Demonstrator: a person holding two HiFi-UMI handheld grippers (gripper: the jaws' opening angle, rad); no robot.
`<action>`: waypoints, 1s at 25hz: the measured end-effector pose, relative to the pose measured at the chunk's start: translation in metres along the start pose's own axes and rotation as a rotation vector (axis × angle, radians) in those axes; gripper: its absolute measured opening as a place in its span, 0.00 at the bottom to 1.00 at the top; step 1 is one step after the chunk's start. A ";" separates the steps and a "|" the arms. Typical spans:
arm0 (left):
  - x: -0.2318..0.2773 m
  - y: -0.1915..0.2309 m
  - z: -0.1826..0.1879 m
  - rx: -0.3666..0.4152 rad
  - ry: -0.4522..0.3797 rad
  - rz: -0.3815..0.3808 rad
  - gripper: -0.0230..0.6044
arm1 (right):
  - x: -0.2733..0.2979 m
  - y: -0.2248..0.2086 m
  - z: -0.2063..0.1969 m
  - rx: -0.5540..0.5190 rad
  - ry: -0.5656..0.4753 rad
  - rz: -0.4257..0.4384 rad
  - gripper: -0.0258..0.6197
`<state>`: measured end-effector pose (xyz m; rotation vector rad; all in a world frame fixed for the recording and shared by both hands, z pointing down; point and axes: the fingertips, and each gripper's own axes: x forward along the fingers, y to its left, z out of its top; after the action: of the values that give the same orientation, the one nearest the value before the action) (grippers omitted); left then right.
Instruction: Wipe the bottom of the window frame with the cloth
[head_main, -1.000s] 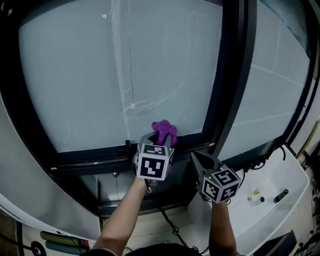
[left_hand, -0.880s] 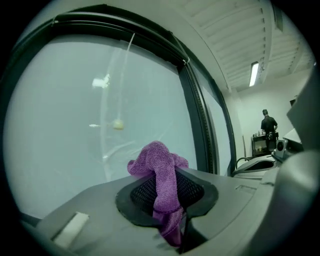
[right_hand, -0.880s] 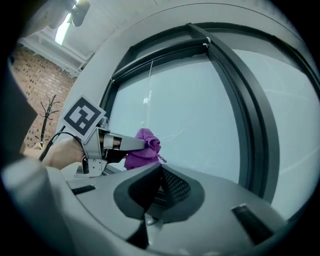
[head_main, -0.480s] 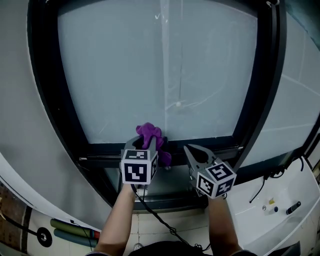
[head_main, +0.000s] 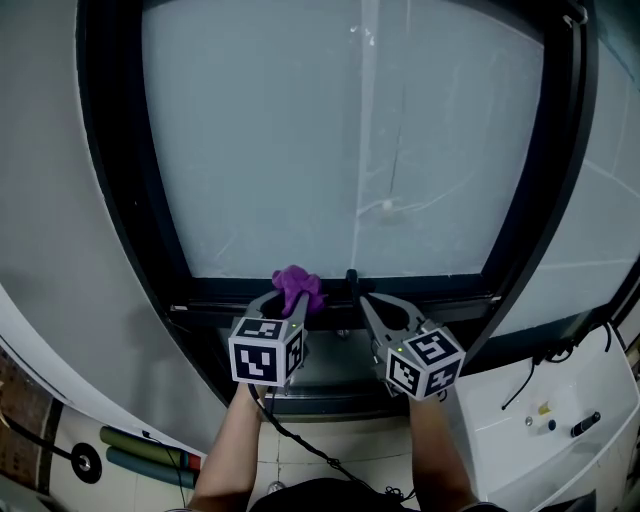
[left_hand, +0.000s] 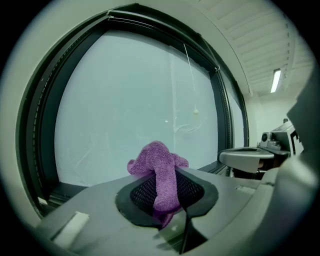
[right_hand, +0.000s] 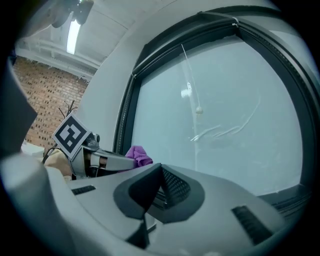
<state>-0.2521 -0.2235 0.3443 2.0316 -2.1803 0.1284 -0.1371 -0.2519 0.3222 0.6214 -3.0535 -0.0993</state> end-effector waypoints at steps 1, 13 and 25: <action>0.000 -0.001 -0.002 -0.002 0.001 -0.007 0.17 | 0.001 0.000 -0.001 0.001 0.004 -0.003 0.06; 0.000 -0.013 -0.009 0.040 0.016 -0.038 0.17 | -0.002 0.000 -0.011 -0.001 0.042 -0.026 0.06; 0.003 -0.017 -0.015 0.016 0.026 -0.058 0.17 | -0.002 0.001 -0.009 -0.016 0.051 -0.019 0.06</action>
<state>-0.2349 -0.2247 0.3587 2.0871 -2.1098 0.1643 -0.1350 -0.2504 0.3315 0.6420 -2.9953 -0.1059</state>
